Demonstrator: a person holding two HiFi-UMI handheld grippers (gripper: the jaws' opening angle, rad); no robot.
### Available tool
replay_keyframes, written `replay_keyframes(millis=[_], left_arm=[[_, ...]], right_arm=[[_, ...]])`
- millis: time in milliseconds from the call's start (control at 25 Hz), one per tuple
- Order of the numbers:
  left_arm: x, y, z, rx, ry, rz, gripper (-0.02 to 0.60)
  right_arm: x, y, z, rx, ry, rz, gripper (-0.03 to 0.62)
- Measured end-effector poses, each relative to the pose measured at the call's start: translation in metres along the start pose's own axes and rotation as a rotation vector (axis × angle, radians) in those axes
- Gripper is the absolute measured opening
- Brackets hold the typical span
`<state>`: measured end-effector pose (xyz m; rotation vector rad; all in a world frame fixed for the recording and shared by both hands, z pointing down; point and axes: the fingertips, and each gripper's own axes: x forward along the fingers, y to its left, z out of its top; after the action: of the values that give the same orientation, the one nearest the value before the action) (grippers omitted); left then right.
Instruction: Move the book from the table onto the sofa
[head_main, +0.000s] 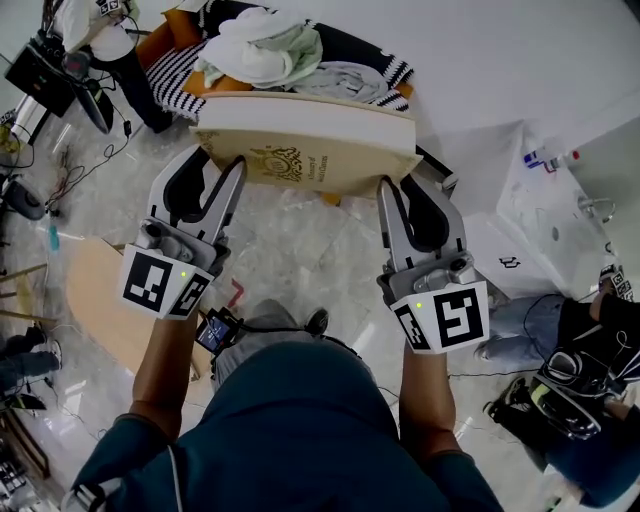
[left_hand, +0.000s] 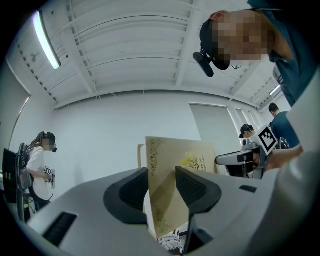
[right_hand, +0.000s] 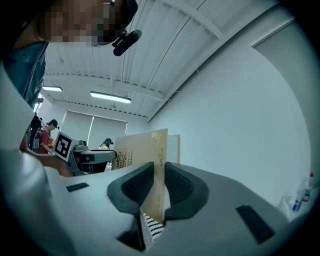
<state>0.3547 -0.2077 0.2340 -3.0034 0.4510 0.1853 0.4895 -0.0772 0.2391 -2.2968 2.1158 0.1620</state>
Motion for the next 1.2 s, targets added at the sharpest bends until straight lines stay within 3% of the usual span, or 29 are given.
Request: replay_keyframes(millis=[280,760,1200], left_arm=[[0.048,0.034,-0.015,0.003,0.002,-0.032,0.164],[0.121,0.126,-0.031,-0.018,-0.032,-0.110,0.163],[0.203,0.152,-0.071,-0.027,0.020,-0.076,0.164]], right_arm=[[0.045,-0.029,-0.015,0.008,0.018,-0.032,0.077],[0.149,-0.054,-0.024,-0.029,0.037,-0.113,0.077],[0.207,-0.124,-0.061,0.006,0.057,-0.073,0.077]])
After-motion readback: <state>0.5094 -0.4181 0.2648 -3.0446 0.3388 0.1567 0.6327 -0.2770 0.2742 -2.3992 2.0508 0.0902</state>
